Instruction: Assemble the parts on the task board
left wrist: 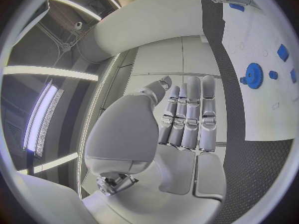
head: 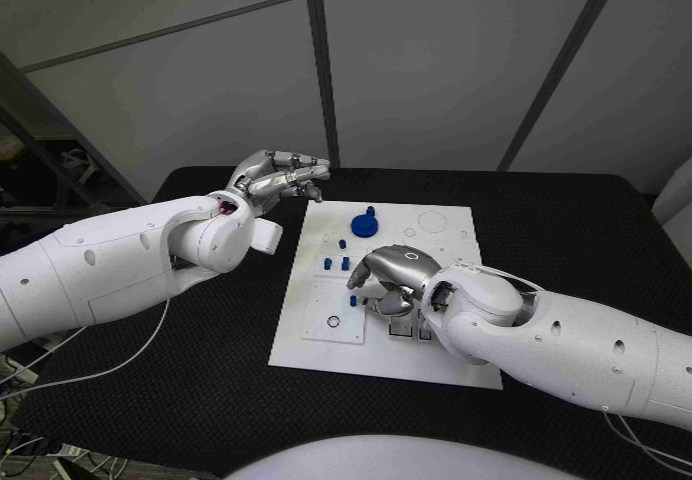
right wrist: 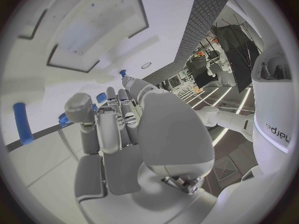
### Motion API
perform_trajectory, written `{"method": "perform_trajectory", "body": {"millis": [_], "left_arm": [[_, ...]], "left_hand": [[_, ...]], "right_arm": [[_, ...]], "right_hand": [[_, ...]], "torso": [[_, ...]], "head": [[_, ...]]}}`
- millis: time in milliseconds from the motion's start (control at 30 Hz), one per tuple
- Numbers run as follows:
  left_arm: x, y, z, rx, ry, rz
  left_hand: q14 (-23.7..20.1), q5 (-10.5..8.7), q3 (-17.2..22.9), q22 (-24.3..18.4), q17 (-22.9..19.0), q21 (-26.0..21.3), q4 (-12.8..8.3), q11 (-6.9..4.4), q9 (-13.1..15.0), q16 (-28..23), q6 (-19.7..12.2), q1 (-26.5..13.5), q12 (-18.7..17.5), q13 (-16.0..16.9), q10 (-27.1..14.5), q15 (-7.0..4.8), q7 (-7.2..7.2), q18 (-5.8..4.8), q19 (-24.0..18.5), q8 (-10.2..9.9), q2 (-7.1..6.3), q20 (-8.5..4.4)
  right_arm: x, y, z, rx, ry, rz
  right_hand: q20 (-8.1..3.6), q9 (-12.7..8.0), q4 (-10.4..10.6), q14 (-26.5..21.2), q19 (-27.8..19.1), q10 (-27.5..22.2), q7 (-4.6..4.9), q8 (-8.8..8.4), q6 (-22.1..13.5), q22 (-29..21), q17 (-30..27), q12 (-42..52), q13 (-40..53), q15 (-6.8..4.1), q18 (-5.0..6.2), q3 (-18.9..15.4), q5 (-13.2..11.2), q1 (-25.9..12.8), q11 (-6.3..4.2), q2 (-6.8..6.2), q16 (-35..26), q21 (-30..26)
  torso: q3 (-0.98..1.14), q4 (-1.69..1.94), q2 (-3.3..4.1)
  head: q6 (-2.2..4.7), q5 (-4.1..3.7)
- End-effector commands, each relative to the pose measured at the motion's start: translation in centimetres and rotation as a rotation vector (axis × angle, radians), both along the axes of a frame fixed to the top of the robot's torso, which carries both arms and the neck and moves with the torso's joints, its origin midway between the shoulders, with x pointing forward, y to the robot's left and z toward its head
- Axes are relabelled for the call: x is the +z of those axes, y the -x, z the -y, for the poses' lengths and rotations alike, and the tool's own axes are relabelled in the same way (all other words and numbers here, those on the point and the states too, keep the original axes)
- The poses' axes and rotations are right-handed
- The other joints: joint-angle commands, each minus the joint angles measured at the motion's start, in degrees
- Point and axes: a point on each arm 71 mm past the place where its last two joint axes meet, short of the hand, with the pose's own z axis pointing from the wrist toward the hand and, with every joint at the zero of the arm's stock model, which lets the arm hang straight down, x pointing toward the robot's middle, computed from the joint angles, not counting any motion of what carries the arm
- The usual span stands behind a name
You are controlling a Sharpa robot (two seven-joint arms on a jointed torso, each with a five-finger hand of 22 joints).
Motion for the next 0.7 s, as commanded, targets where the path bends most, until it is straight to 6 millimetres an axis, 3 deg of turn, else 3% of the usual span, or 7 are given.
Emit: {"method": "perform_trajectory", "body": {"millis": [33, 233, 400, 533, 700], "left_arm": [[0.1, 0.0, 0.2, -0.016, 0.008, 0.001], [0.0, 0.0, 0.1, -0.016, 0.007, -0.001], [0.0, 0.0, 0.0, -0.015, 0.006, -0.001], [0.0, 0.0, -0.1, -0.014, 0.005, -0.001], [0.0, 0.0, -0.1, -0.015, 0.006, -0.001]], "left_hand": [[-0.6, 0.12, -0.4, -0.1, -0.1, -0.2, 0.1, 0.11, 0.0, -0.2, -0.3, 0.4, 0.2, -0.1, -0.4, 0.02, 0.05, -0.16, 0.2, -0.3, 0.06, -0.02], [-0.6, 0.12, -0.4, -0.1, -0.1, -0.2, 0.1, 0.11, 0.0, -0.2, -0.3, 0.4, 0.2, -0.1, -0.4, 0.02, 0.05, -0.16, 0.2, -0.3, 0.06, -0.02], [-0.6, 0.1, -0.5, -0.1, -0.1, -0.2, 0.1, 0.12, -0.1, -0.2, -0.3, 0.4, 0.3, -0.1, -0.5, 0.03, 0.05, -0.16, 0.2, -0.3, 0.09, -0.01], [-0.6, 0.1, -0.5, -0.1, -0.1, -0.2, 0.1, 0.12, -0.1, -0.2, -0.3, 0.4, 0.3, -0.1, -0.5, 0.03, 0.05, -0.16, 0.2, -0.3, 0.09, -0.01], [-0.6, 0.1, -0.5, -0.1, -0.1, -0.2, 0.1, 0.12, -0.1, -0.2, -0.3, 0.4, 0.3, -0.1, -0.5, 0.03, 0.05, -0.16, 0.2, -0.3, 0.09, -0.01]], "right_arm": [[1.0, 0.2, 0.3, -0.007, -0.091, 0.069], [1.8, 0.7, 2.3, -0.027, -0.124, 0.076], [3.5, -0.4, 5.2, -0.088, -0.09, 0.056], [4.6, -1.2, 7.3, -0.127, -0.075, 0.062], [5.0, -2.1, 9.3, -0.167, -0.034, 0.063]], "right_hand": [[0.08, -0.1, -0.2, 2.3, -0.6, -0.7, -0.18, -0.41, -0.7, -0.4, -0.3, 0.1, -0.1, 0.35, -0.01, -0.4, 0.3, 0.0, -0.03, -0.7, -0.1, -0.4], [0.09, 0.0, -0.1, 2.4, -0.6, -0.7, -0.29, -0.37, -0.6, -0.3, 0.0, 0.5, -0.1, 0.32, -0.01, -0.5, 0.4, 0.0, -0.11, -0.53, 0.1, -0.4], [0.05, 0.1, 0.1, 2.4, -0.5, -0.6, -0.62, -0.32, -0.4, -0.3, -0.1, 0.9, -0.1, 0.2, 0.01, -0.9, 0.4, -0.4, -0.29, -0.62, 0.1, -0.4], [-0.01, 0.2, 0.1, 2.4, -0.5, -0.8, -0.84, -0.31, -0.3, -0.3, -0.2, 1.1, -0.2, 0.12, 0.0, -1.2, 0.6, -0.6, -0.4, -0.87, 0.1, -0.4], [-0.09, 0.1, 0.0, 2.3, -0.4, -1.1, -1.12, -0.44, -0.4, -0.3, -0.3, 1.4, -0.3, 0.02, -0.01, -1.7, 0.9, -0.6, -0.53, -1.22, 0.0, -0.5]], "torso": [[0.03, -0.02, -0.06], [0.0, -0.18, -0.13], [-0.12, -0.31, -0.24], [-0.09, -0.48, -0.31], [-0.07, -0.54, -0.36]], "head": [[0.19, -0.22], [0.74, -0.79], [1.22, -1.17], [1.69, -1.22], [2.11, -1.94]]}}
